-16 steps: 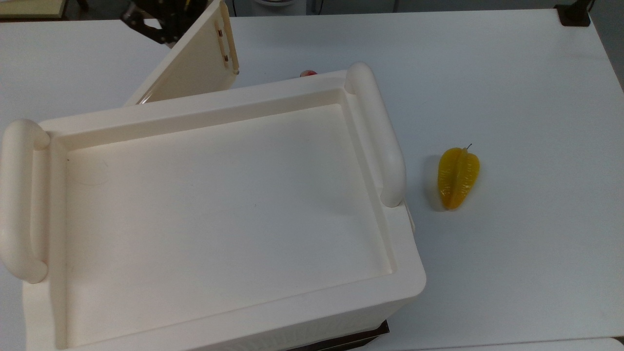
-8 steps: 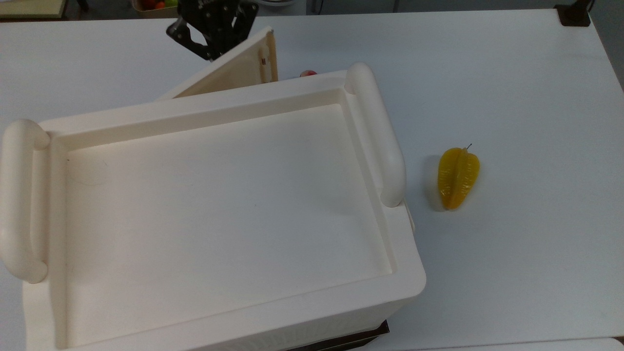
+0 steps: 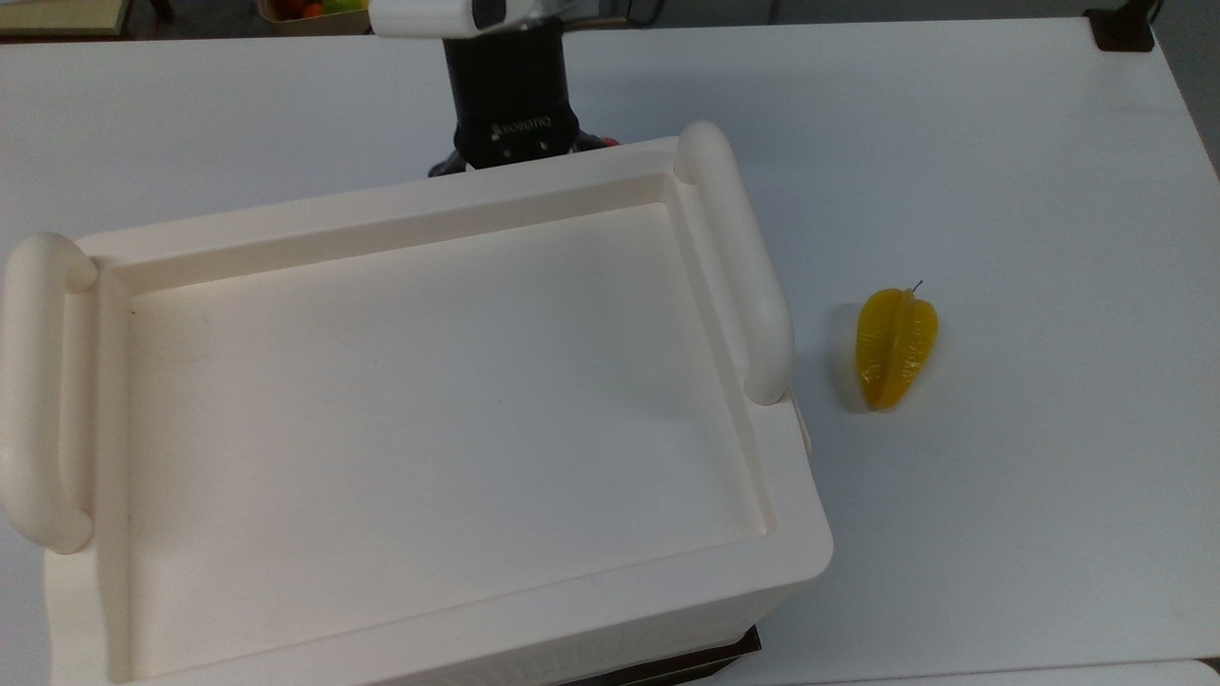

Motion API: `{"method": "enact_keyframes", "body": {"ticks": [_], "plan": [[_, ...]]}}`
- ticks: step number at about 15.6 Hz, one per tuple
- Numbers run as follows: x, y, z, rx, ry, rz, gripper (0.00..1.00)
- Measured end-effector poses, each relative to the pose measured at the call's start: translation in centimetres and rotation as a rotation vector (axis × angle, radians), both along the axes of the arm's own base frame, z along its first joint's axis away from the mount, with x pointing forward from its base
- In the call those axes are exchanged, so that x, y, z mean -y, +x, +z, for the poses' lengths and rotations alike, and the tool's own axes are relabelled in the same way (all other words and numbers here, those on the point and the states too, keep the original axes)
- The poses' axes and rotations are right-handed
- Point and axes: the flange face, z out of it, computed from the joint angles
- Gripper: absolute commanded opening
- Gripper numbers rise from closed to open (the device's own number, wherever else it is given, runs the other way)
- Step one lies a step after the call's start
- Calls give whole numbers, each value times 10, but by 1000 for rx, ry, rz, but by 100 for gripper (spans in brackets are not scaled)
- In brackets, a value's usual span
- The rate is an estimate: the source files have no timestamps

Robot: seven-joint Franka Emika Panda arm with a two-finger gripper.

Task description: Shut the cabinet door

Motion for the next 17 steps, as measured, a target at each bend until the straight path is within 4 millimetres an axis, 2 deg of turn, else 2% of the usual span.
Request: {"method": "enact_keyframes", "body": {"ticks": [3,12,14,17], "plan": [[-10,8,-9,24,47,-64,0],[-9,7,-8,-7,102,-141,1],[0,4,-7,-85,113,-178,3],[34,-18,3,-286,100,-224,5]]}}
